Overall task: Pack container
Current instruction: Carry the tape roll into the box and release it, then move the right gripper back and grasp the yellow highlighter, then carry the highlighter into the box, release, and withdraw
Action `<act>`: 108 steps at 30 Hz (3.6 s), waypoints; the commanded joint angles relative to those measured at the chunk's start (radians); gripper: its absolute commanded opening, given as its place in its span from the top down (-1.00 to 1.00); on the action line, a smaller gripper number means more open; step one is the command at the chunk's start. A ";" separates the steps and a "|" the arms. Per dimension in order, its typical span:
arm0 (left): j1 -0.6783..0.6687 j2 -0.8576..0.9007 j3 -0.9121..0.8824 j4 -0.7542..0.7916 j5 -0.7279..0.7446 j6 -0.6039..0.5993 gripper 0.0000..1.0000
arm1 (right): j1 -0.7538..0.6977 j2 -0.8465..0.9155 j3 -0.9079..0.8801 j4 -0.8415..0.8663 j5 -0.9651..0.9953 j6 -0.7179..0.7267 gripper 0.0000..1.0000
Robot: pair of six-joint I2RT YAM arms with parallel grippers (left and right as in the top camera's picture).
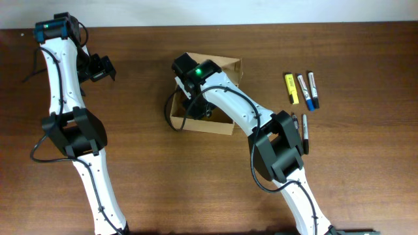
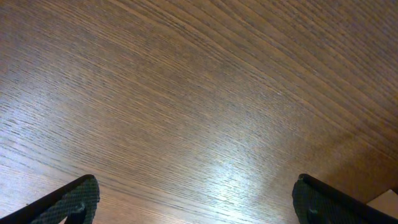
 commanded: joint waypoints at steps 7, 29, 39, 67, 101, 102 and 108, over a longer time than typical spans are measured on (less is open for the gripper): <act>0.003 0.009 -0.006 0.002 -0.011 0.002 -0.99 | -0.002 -0.085 0.341 -0.178 0.067 0.031 0.11; 0.003 0.009 -0.006 0.002 -0.011 0.002 -1.00 | -0.731 -0.223 0.075 -0.089 -0.174 0.037 -0.02; 0.003 0.009 -0.006 0.002 -0.011 0.001 -1.00 | -0.682 -0.208 -0.211 0.094 -0.105 0.005 -0.10; 0.003 0.009 -0.006 0.002 -0.011 0.001 -1.00 | -0.660 -0.019 -0.213 0.137 0.027 -0.006 -0.08; 0.003 0.009 -0.006 0.002 -0.011 0.001 -1.00 | -0.198 -0.201 0.480 -0.332 -0.018 -0.385 0.92; 0.003 0.009 -0.006 0.002 -0.011 0.001 -1.00 | -0.171 -0.200 0.462 -0.330 -0.025 -0.429 0.93; 0.003 0.009 -0.006 0.002 -0.011 0.001 -1.00 | -0.062 -0.164 0.296 -0.287 -0.067 -0.632 0.93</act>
